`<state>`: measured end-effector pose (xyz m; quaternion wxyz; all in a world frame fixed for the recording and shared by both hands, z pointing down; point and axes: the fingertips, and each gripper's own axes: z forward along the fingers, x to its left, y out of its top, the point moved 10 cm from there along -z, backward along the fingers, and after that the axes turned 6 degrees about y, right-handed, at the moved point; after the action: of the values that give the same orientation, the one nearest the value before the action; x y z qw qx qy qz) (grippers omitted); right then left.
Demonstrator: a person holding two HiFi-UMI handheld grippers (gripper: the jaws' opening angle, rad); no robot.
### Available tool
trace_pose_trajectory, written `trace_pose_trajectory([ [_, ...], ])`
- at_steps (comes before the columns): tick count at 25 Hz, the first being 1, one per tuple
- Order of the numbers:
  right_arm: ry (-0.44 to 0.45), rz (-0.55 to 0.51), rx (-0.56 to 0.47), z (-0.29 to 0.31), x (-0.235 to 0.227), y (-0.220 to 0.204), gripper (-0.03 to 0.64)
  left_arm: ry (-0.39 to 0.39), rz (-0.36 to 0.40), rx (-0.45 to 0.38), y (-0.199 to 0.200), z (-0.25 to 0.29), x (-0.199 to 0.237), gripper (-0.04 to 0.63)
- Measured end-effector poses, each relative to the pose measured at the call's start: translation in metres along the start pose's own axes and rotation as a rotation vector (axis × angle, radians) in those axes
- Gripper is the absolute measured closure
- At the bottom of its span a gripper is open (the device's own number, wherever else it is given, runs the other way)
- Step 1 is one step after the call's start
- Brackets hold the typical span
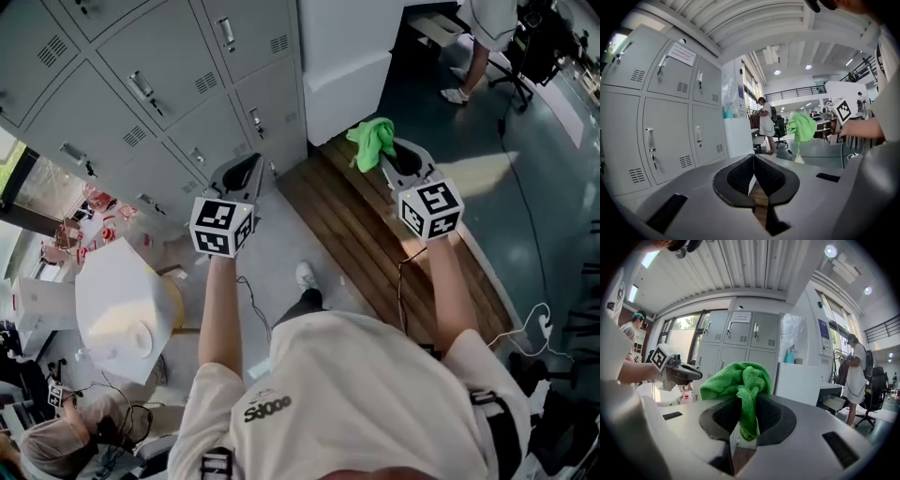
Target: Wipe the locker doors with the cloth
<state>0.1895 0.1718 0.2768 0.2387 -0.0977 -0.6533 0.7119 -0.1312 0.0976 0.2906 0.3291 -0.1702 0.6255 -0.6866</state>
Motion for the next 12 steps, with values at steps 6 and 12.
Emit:
trace_pose_trajectory([
  [6,-0.011,0.019,0.016,0.082,-0.04,0.006,0.548,0.003,-0.027,-0.016,-0.003,0.064,0.072,0.577],
  [12,-0.063,0.082,0.041,0.136,-0.067,-0.003,0.548,0.013,-0.062,0.018,-0.014,0.099,0.116,0.577],
])
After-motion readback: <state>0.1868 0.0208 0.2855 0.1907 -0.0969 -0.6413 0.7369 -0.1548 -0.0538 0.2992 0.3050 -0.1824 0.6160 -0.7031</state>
